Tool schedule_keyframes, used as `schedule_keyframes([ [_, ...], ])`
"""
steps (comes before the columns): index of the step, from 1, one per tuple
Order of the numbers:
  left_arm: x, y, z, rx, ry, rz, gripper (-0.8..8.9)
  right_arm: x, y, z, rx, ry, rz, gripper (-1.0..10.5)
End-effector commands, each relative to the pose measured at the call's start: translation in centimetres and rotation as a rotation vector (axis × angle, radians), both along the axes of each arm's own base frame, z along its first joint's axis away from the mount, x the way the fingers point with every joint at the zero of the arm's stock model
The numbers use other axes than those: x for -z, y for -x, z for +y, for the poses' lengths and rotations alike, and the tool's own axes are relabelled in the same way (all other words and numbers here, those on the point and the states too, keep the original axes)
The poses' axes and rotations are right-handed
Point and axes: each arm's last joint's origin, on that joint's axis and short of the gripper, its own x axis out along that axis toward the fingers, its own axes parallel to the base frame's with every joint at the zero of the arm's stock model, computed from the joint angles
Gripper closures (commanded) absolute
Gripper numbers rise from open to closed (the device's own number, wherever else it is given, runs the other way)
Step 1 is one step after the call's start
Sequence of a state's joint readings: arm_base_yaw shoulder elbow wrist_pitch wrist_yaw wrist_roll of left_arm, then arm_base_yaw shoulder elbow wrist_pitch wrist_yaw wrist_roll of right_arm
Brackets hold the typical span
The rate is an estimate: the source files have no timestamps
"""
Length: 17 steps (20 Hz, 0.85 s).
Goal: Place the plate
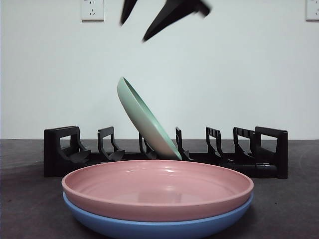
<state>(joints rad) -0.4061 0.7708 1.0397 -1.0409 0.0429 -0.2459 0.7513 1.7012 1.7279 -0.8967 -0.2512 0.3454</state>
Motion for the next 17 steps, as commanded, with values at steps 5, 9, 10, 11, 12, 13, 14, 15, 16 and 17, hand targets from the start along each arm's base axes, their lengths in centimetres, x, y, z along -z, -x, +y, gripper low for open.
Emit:
schedule_keyframes([
  [5, -0.6, -0.1, 0.0, -0.004, -0.016, -0.032, 4.46, 2.5, -3.7, 3.9, 0.007, 0.037, -0.005, 7.2],
  [9, -0.6, -0.1, 0.0, -0.004, -0.015, -0.033, 4.46, 3.3, -4.4, 4.1, 0.024, 0.064, -0.025, 7.2],
  [10, -0.6, -0.1, 0.0, -0.004, -0.015, -0.033, 4.46, 3.6, -4.5, 4.3, 0.024, 0.062, -0.028, 7.2],
  [11, -0.6, -0.1, 0.0, -0.004, -0.015, -0.033, 4.46, 3.8, -4.7, 4.4, 0.026, 0.062, -0.03, 7.2],
  [12, -0.6, -0.1, 0.0, -0.004, -0.015, -0.033, 4.46, 4.1, -4.9, 4.6, 0.025, 0.062, -0.029, 7.2],
  [13, -0.6, -0.1, 0.0, -0.004, -0.015, -0.033, 4.46, 4.4, -5.2, 4.5, 0.03, 0.066, -0.024, 7.2],
  [14, -0.6, -0.1, 0.0, -0.004, -0.016, -0.033, 4.46, 4.8, -5.3, 4.6, 0.03, 0.073, -0.018, 7.2],
  [15, -0.6, -0.1, 0.0, -0.004, -0.016, -0.033, 4.46, 5.0, -5.4, 4.7, 0.031, 0.077, -0.014, 7.2],
  [16, -0.6, -0.1, 0.0, -0.004, -0.015, -0.034, 4.46, 5.2, -5.5, 4.7, 0.031, 0.08, -0.011, 7.2],
  [17, -0.6, -0.1, 0.0, -0.004, -0.015, -0.034, 4.46, 5.3, -5.6, 4.8, 0.031, 0.082, -0.008, 7.2],
])
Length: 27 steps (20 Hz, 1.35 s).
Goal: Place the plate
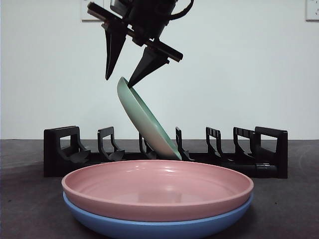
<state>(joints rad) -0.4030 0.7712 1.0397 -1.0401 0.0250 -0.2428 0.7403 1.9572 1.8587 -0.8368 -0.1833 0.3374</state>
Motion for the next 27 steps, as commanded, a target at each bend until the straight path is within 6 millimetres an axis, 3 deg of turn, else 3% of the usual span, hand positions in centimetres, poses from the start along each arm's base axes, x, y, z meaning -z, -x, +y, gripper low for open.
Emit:
schedule_keyframes([
  [1, -0.6, -0.1, 0.0, 0.01, -0.002, -0.028, 4.46, 0.2, -0.3, 0.7, -0.015, 0.0, -0.013, 7.2],
  [3, -0.6, -0.1, -0.1, 0.01, -0.001, -0.031, 4.46, 0.4, -0.3, 0.8, -0.017, 0.002, -0.009, 8.2],
  [8, -0.6, -0.1, -0.1, 0.01, 0.0, -0.032, 4.46, 1.0, -0.4, 0.9, -0.019, 0.018, 0.009, 9.0],
  [15, -0.6, -0.1, -0.1, 0.01, 0.0, -0.032, 4.46, 0.3, 0.0, 0.7, -0.032, 0.01, 0.022, 9.3],
  [24, -0.6, -0.1, -0.1, 0.01, 0.0, -0.033, 4.46, -6.6, 3.6, -2.0, -0.156, -0.132, -0.059, 9.3],
  [27, -0.6, -0.1, -0.1, 0.009, 0.001, -0.033, 4.46, -8.8, 5.9, -3.2, -0.251, -0.112, -0.138, 9.3],
])
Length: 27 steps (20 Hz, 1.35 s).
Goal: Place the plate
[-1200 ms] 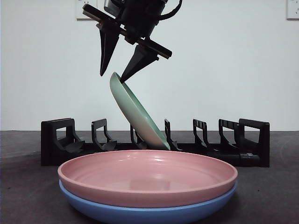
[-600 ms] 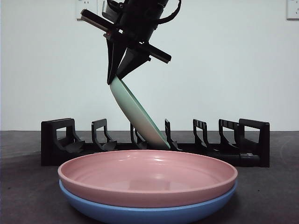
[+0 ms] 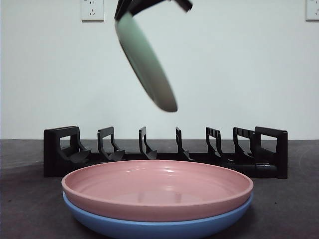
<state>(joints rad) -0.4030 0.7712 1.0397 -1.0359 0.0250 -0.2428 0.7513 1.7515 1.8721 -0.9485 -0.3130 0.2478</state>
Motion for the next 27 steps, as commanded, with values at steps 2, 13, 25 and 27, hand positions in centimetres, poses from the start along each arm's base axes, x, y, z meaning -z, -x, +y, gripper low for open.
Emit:
schedule_keyframes([
  [2, -0.6, -0.1, -0.1, 0.009, 0.0, -0.031, 4.46, -2.2, 2.9, -0.2, -0.123, 0.063, -0.156, 9.3],
  [13, -0.7, -0.2, -0.1, 0.009, 0.003, -0.037, 4.45, 5.3, 16.3, -2.6, -0.288, 0.298, -0.525, 9.3],
  [25, -0.8, -0.3, -0.1, -0.009, 0.026, -0.043, 4.45, 12.5, 22.6, -2.1, -0.794, 0.469, -0.475, 9.3],
  [27, -0.8, -0.3, -0.1, -0.009, 0.026, -0.043, 4.45, 13.1, 21.9, -1.8, -0.817, 0.496, -0.456, 9.3],
])
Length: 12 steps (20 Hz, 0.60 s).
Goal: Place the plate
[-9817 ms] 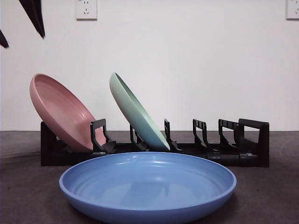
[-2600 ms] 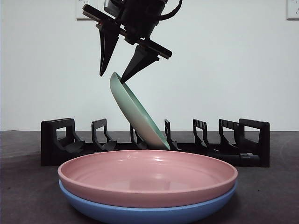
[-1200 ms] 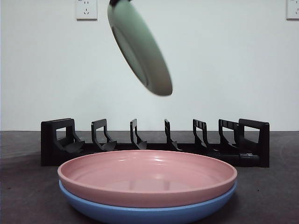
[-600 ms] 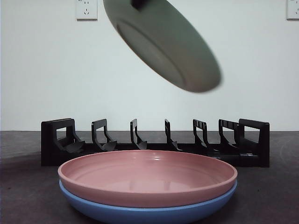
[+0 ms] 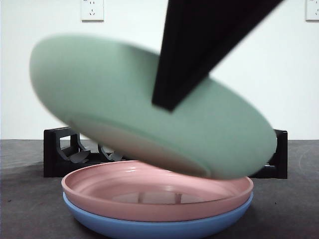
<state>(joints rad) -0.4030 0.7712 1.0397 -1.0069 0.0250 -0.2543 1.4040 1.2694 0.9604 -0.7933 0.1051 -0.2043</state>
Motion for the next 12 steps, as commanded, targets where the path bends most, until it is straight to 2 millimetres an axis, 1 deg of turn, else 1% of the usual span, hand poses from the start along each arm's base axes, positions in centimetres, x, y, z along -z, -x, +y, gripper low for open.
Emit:
schedule_keyframes([
  [1, -0.6, -0.1, 0.0, -0.001, 0.007, -0.019, 4.45, 0.5, -0.5, 0.8, -0.05, 0.031, -0.016, 9.3],
  [6, -0.6, -0.1, -0.1, -0.001, 0.007, -0.02, 4.45, 2.3, -2.3, 1.5, -0.047, 0.111, -0.002, 9.3],
  [10, -0.6, -0.1, -0.1, 0.0, 0.007, -0.021, 4.45, 3.7, -3.1, 2.3, -0.043, 0.151, 0.003, 9.3],
  [11, -0.6, -0.1, -0.1, 0.0, 0.006, -0.021, 4.45, 4.0, -3.2, 2.5, -0.043, 0.156, 0.004, 9.2],
  [12, -0.6, -0.1, -0.1, 0.0, 0.006, -0.021, 4.45, 4.3, -3.2, 2.6, -0.043, 0.162, 0.006, 8.9],
])
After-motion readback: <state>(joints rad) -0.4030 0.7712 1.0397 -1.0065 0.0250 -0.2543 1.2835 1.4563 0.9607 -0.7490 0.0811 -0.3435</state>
